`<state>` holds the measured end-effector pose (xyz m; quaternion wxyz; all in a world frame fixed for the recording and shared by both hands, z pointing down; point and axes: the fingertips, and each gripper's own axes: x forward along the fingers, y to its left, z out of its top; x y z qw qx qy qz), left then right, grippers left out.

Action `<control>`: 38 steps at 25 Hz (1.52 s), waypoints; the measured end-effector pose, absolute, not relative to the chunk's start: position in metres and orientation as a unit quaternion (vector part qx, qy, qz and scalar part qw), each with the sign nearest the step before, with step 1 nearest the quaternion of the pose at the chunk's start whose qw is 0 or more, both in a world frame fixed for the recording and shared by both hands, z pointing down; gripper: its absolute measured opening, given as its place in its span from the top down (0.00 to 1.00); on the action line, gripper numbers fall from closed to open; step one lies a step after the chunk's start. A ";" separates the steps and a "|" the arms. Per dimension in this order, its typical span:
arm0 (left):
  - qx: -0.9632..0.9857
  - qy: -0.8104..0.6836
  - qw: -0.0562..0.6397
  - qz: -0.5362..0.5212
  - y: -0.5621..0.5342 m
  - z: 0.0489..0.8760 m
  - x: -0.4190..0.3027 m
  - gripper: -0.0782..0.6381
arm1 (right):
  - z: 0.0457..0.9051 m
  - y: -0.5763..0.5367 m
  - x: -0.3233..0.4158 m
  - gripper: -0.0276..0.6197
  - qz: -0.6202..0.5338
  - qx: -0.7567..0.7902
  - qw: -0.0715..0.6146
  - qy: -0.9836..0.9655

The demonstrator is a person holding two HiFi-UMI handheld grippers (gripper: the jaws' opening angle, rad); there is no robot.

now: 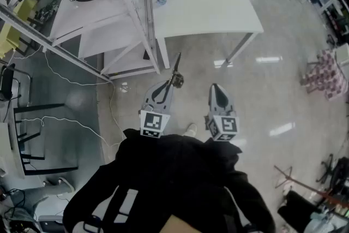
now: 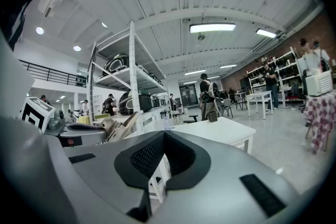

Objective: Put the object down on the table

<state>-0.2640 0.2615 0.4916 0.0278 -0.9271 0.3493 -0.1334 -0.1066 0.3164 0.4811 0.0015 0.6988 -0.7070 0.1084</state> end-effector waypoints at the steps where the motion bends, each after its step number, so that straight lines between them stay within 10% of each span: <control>1: -0.927 0.350 0.026 -0.133 0.262 0.491 -0.263 0.85 | 0.482 0.317 -0.105 0.95 0.109 0.698 0.004 -0.707; 38: -0.922 0.368 -0.027 -0.119 0.227 0.523 -0.134 0.85 | 0.501 0.271 0.016 0.95 0.093 0.660 0.032 -0.745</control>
